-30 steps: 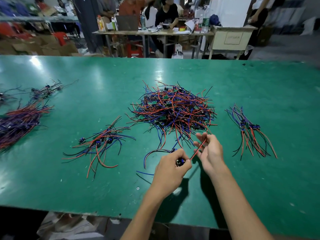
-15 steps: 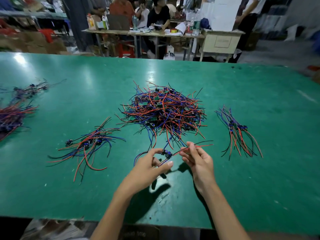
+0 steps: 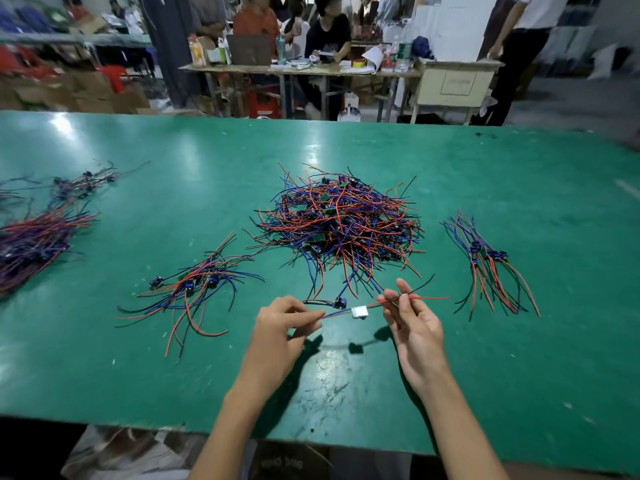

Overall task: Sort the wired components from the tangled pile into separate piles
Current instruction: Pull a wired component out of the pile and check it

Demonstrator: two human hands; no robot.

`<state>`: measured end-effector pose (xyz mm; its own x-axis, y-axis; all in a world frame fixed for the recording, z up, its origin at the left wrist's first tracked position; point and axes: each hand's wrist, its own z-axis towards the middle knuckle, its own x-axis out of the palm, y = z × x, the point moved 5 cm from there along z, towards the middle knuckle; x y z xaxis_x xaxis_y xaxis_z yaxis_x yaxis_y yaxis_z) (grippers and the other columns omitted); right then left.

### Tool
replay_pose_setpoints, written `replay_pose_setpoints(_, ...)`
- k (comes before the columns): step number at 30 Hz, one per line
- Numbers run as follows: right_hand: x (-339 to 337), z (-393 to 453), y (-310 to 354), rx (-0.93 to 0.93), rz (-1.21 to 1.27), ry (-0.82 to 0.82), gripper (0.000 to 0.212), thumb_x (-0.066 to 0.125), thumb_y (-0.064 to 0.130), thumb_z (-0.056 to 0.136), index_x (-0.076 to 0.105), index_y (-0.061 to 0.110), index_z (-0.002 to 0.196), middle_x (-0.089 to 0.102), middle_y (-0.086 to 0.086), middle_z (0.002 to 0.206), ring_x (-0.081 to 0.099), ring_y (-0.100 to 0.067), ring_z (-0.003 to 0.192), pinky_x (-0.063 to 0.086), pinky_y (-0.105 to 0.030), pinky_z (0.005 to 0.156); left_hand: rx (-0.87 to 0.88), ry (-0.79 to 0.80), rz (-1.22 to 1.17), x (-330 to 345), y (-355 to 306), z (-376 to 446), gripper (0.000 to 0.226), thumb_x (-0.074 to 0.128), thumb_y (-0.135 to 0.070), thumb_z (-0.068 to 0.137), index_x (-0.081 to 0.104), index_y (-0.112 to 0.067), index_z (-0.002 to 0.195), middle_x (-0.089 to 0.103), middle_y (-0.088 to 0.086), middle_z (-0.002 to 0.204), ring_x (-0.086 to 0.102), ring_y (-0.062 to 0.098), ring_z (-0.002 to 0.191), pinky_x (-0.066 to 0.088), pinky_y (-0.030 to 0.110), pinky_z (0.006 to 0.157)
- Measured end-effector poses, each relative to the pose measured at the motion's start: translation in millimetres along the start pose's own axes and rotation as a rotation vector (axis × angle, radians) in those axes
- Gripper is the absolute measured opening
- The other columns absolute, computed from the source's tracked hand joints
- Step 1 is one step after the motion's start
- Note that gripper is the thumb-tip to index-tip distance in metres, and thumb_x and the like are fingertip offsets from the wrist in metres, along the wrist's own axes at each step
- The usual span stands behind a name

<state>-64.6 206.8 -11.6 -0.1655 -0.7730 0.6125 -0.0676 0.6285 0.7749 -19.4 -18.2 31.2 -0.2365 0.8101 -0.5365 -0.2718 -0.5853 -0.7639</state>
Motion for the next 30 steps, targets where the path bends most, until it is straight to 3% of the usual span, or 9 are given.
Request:
replay_pose_setpoints(3,0,-1,0,-0.002,0.02,0.013,0.026,0.056,0.015,0.096,0.064,0.012,0.121,0.077,-0.005,0.098,0.074,-0.015,0.093,0.058,-0.02,0.078,0.083,-0.089,0.133,0,-1,-6,0.039,0.085,0.004,0.073,0.082,-0.023,0.102,0.066,-0.01,0.092,0.058,0.02,0.087,0.033,0.005,0.083)
replay_pose_setpoints(5,0,-2,0,-0.005,0.024,0.014,0.024,0.055,0.015,0.097,0.064,0.013,0.119,0.077,-0.004,0.095,0.074,-0.013,0.091,0.057,-0.019,0.076,0.12,-0.141,0.166,2,-1,-7,0.037,0.086,0.0,0.073,0.081,-0.022,0.102,0.066,-0.011,0.089,0.057,0.019,0.083,0.032,0.007,0.083)
replay_pose_setpoints(9,-4,-3,2,-0.057,0.053,-0.079,0.021,0.061,0.022,0.092,0.066,0.018,0.113,0.077,0.001,0.09,0.073,-0.009,0.085,0.056,-0.015,0.074,0.042,-0.207,0.152,4,6,-7,0.032,0.081,-0.037,0.08,0.076,-0.036,0.111,0.066,-0.021,0.083,0.056,0.009,0.083,0.029,0.012,0.089)
replay_pose_setpoints(12,-9,-3,4,-0.103,0.039,-0.152,0.025,0.068,0.03,0.085,0.069,0.021,0.109,0.077,0.003,0.09,0.072,-0.005,0.082,0.055,-0.014,0.072,-0.048,-0.213,0.048,9,14,-6,0.02,0.072,-0.056,0.082,0.076,-0.044,0.097,0.068,-0.026,0.083,0.053,0.003,0.088,0.033,0.017,0.088)
replay_pose_setpoints(16,-8,-3,3,-0.101,-0.003,-0.14,0.029,0.066,0.031,0.087,0.067,0.019,0.113,0.078,0.0,0.095,0.073,-0.007,0.086,0.056,-0.015,0.073,-0.053,-0.223,0.002,13,17,-2,0.012,0.069,-0.049,0.087,0.075,-0.039,0.084,0.07,-0.032,0.091,0.059,0.002,0.084,0.037,0.03,0.092)
replay_pose_setpoints(20,1,-7,3,-0.087,-0.108,-0.042,0.033,0.066,0.029,0.088,0.066,0.012,0.117,0.077,-0.011,0.103,0.075,-0.017,0.093,0.058,-0.019,0.075,-0.101,-0.232,-0.117,12,24,-1,0.01,0.069,-0.049,0.082,0.075,-0.042,0.082,0.072,-0.028,0.086,0.062,0.011,0.087,0.047,0.043,0.086)
replay_pose_setpoints(26,11,-18,-3,-0.23,-0.591,-0.018,0.013,0.064,0.022,0.099,0.075,0.019,0.106,0.079,-0.005,0.094,0.076,-0.021,0.092,0.061,-0.033,0.081,-0.221,-0.268,-0.257,11,38,-7,0.008,0.077,-0.037,0.084,0.076,-0.044,0.087,0.075,-0.018,0.085,0.068,0.013,0.086,0.053,0.033,0.08)
replay_pose_setpoints(30,10,-9,-2,-0.041,-0.364,-0.116,0.017,0.058,0.022,0.102,0.068,0.011,0.11,0.077,-0.018,0.091,0.077,-0.034,0.085,0.064,-0.034,0.068,-0.323,-0.327,-0.363,5,50,-9,0.004,0.078,-0.034,0.084,0.078,-0.035,0.088,0.077,-0.005,0.081,0.072,0.015,0.077,0.059,0.04,0.077)
